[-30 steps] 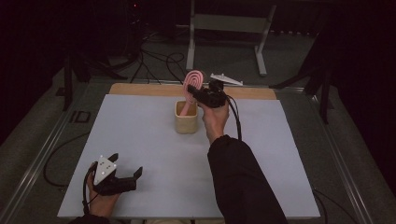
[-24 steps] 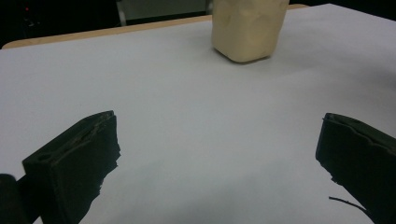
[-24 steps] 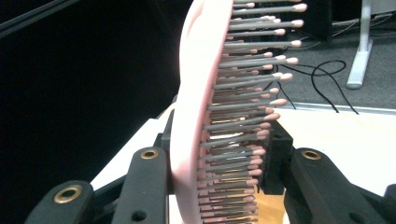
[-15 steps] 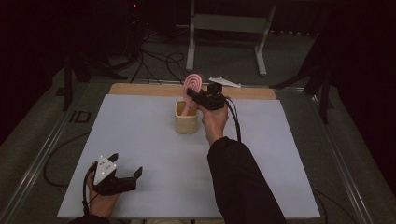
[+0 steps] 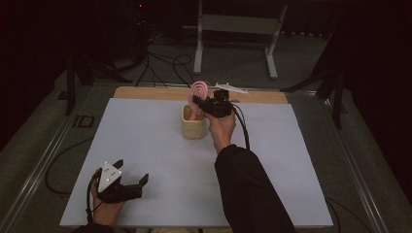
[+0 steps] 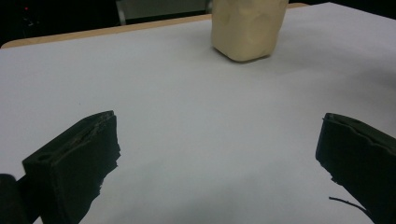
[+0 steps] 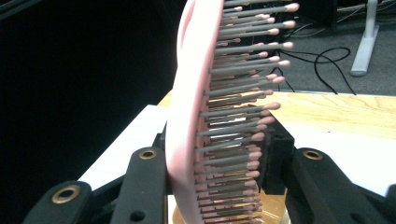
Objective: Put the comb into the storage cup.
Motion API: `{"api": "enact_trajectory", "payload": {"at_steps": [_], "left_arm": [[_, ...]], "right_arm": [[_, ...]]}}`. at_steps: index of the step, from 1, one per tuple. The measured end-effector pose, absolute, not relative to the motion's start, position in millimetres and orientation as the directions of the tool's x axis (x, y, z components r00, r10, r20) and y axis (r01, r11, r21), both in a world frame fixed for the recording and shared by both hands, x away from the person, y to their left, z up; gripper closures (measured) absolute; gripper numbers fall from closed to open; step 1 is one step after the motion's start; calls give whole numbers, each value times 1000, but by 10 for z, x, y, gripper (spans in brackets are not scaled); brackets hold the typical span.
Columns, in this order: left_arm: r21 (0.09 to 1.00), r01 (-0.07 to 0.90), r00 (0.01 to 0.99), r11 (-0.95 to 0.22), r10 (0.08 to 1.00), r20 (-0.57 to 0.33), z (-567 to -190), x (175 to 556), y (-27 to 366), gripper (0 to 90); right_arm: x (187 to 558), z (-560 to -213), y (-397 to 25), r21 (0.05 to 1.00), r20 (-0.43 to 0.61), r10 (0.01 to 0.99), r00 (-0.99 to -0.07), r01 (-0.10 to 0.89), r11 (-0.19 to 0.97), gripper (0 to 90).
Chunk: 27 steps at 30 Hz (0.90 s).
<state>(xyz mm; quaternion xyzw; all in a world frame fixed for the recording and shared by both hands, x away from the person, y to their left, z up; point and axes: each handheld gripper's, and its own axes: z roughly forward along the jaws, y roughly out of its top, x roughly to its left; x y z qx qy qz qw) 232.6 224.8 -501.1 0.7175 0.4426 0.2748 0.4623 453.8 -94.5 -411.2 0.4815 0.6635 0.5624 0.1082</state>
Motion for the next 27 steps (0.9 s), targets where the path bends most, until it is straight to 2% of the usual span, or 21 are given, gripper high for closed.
{"api": "enact_trajectory", "payload": {"at_steps": [27], "left_arm": [[908, 380, 453, -176, 891, -18, -5013, 2319, 2261, 2]], "right_arm": [[4535, -4185, -918, 845, 405, 760, -508, 525, -100, 600]]}}
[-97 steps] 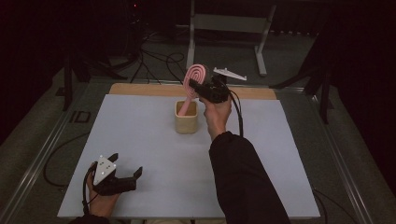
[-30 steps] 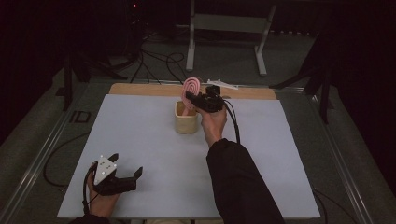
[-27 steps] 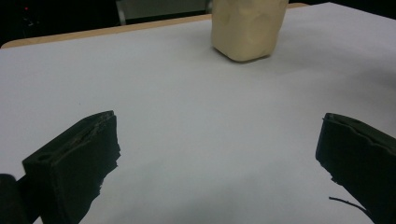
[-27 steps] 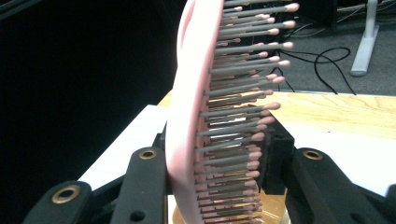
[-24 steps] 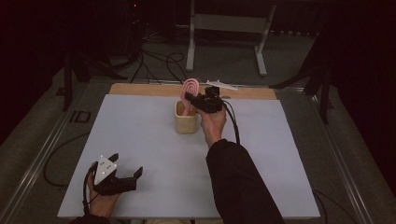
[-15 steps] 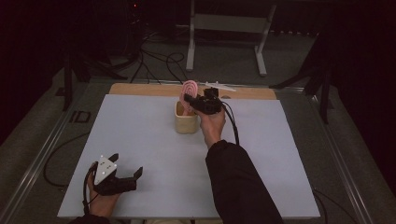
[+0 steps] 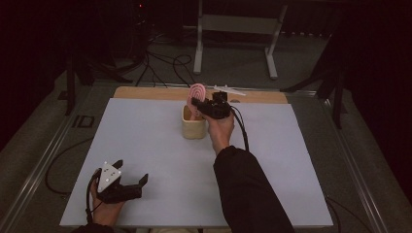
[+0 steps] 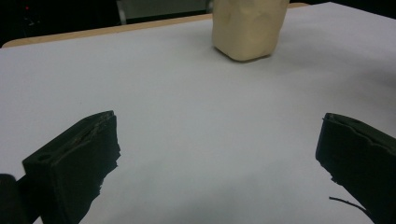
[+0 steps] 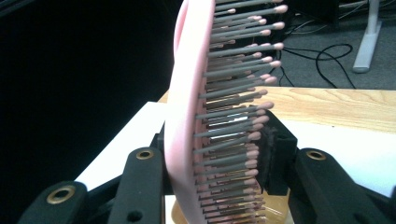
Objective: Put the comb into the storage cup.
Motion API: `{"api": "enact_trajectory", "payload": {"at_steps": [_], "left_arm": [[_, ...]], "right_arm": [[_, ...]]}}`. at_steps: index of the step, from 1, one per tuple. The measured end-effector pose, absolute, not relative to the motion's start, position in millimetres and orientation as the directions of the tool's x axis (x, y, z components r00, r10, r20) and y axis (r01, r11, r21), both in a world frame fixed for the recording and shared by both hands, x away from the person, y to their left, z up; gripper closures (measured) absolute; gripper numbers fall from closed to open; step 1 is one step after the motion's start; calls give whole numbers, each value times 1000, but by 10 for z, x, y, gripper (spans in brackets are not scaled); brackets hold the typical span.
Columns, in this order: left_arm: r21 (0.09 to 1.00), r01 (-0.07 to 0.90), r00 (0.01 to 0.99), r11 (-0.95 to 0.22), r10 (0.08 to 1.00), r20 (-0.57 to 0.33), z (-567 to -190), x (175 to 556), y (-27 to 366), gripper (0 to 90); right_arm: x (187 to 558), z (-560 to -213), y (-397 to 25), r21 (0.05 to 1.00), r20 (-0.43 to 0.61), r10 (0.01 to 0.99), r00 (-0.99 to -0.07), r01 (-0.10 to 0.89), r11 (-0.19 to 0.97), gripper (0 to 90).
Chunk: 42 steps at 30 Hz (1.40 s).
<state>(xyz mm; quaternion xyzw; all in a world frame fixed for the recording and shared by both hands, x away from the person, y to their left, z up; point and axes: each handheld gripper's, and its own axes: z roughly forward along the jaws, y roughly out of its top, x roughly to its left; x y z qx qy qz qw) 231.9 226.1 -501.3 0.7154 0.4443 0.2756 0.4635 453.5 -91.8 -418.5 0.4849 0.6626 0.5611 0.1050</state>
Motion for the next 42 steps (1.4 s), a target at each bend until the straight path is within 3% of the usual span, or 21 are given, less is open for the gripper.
{"api": "enact_trajectory", "payload": {"at_steps": [42], "left_arm": [[906, 385, 447, -178, 895, -14, -5020, 2308, 2271, 2]], "right_arm": [[4580, -4239, -1017, 855, 358, 804, -476, 514, -76, 483]]}}
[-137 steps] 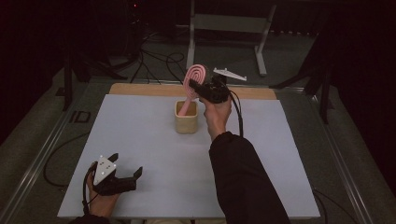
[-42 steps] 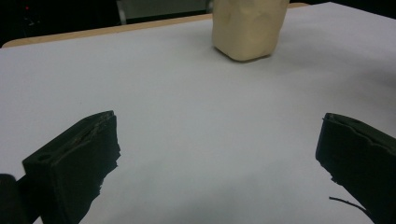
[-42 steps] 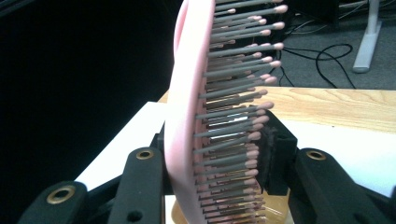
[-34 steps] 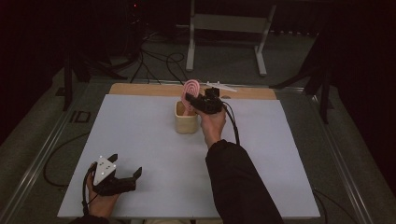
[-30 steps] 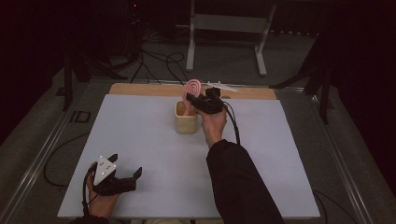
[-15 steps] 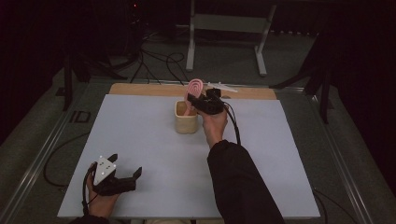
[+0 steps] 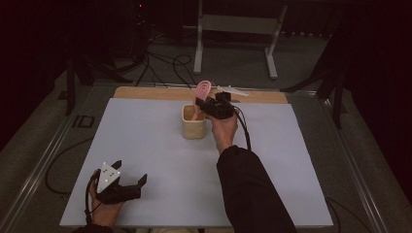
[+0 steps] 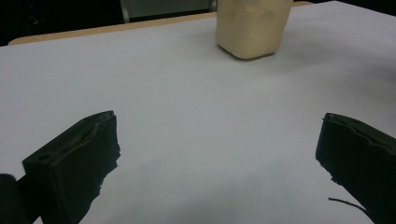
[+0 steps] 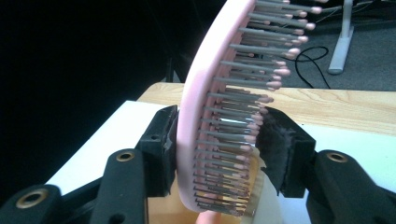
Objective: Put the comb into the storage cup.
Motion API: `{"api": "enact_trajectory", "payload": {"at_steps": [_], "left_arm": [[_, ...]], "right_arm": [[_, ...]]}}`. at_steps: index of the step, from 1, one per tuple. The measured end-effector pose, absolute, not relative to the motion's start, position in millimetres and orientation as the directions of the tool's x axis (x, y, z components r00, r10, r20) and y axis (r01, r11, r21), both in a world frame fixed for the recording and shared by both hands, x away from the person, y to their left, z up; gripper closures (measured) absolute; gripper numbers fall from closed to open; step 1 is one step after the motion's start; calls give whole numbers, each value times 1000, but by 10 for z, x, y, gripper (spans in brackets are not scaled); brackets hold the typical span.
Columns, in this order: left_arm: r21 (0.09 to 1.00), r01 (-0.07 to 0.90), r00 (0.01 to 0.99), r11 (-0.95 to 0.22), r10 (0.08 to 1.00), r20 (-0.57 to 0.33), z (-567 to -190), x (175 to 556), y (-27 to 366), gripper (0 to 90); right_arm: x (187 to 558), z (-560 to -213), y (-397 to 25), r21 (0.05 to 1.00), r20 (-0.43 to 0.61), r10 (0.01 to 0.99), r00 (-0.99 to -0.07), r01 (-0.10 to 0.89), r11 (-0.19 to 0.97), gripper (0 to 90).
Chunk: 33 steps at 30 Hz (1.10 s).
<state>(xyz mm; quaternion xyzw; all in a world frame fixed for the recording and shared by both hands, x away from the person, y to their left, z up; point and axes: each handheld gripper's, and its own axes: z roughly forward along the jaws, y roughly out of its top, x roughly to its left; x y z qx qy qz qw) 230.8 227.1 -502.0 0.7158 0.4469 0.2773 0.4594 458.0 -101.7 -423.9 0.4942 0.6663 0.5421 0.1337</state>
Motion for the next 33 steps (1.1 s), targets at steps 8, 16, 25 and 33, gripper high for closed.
{"api": "enact_trajectory", "payload": {"at_steps": [8, 16, 25, 33], "left_arm": [[906, 383, 451, -182, 892, -12, -5022, 2317, 2257, 2], [905, 384, 452, -181, 892, -12, -5023, 2315, 2255, 2], [905, 384, 451, -184, 892, -10, -5024, 2314, 2250, 2], [904, 385, 451, -184, 892, -11, -5026, 2312, 2249, 2]], "right_arm": [[4577, -4259, -1047, 851, 350, 815, -461, 520, -72, 405], [4556, -4273, -1095, 841, 346, 819, -457, 538, -55, 288], [4513, -4290, -1132, 829, 351, 814, -463, 558, -40, 139], [4441, -4353, -1207, 823, 329, 816, -475, 568, -1, 96]]}}
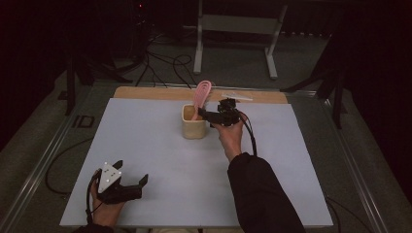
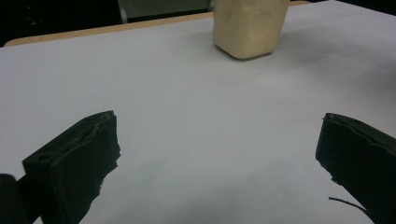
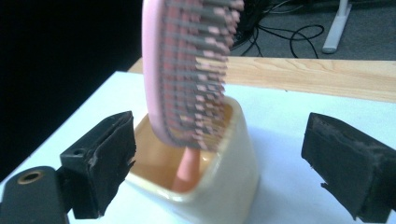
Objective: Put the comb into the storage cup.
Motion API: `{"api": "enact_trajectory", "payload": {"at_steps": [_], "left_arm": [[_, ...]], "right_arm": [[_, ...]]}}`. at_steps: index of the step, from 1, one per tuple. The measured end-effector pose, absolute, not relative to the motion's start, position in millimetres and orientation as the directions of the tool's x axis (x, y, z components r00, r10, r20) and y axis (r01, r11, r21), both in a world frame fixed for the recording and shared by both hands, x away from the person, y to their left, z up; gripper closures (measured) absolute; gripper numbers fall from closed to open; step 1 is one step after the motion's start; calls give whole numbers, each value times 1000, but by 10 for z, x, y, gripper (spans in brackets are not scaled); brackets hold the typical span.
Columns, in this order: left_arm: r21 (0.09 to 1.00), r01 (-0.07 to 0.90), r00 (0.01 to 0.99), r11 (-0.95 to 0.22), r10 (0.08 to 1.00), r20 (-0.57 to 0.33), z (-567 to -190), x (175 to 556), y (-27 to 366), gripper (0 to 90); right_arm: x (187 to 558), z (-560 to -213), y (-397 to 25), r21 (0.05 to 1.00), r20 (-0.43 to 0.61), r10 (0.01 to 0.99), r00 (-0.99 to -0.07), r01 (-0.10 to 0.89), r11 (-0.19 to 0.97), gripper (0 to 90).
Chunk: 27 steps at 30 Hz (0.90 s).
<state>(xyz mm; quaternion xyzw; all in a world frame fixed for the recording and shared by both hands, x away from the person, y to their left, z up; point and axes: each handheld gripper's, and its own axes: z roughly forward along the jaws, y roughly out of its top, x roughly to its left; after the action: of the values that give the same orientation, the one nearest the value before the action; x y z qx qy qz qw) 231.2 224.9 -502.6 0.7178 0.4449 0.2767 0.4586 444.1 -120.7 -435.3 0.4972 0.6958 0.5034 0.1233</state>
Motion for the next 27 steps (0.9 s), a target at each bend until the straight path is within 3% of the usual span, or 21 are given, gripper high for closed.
{"api": "enact_trajectory", "payload": {"at_steps": [10, 27], "left_arm": [[903, 386, 452, -189, 892, -7, -5029, 2310, 2234, 2], [902, 386, 452, -192, 892, -3, -5036, 2306, 2218, 2]], "right_arm": [[4294, -4369, -1348, 838, 228, 821, -523, 535, 107, 96], [3875, -4536, -1714, 806, 173, 818, -549, 557, 203, 99]]}}
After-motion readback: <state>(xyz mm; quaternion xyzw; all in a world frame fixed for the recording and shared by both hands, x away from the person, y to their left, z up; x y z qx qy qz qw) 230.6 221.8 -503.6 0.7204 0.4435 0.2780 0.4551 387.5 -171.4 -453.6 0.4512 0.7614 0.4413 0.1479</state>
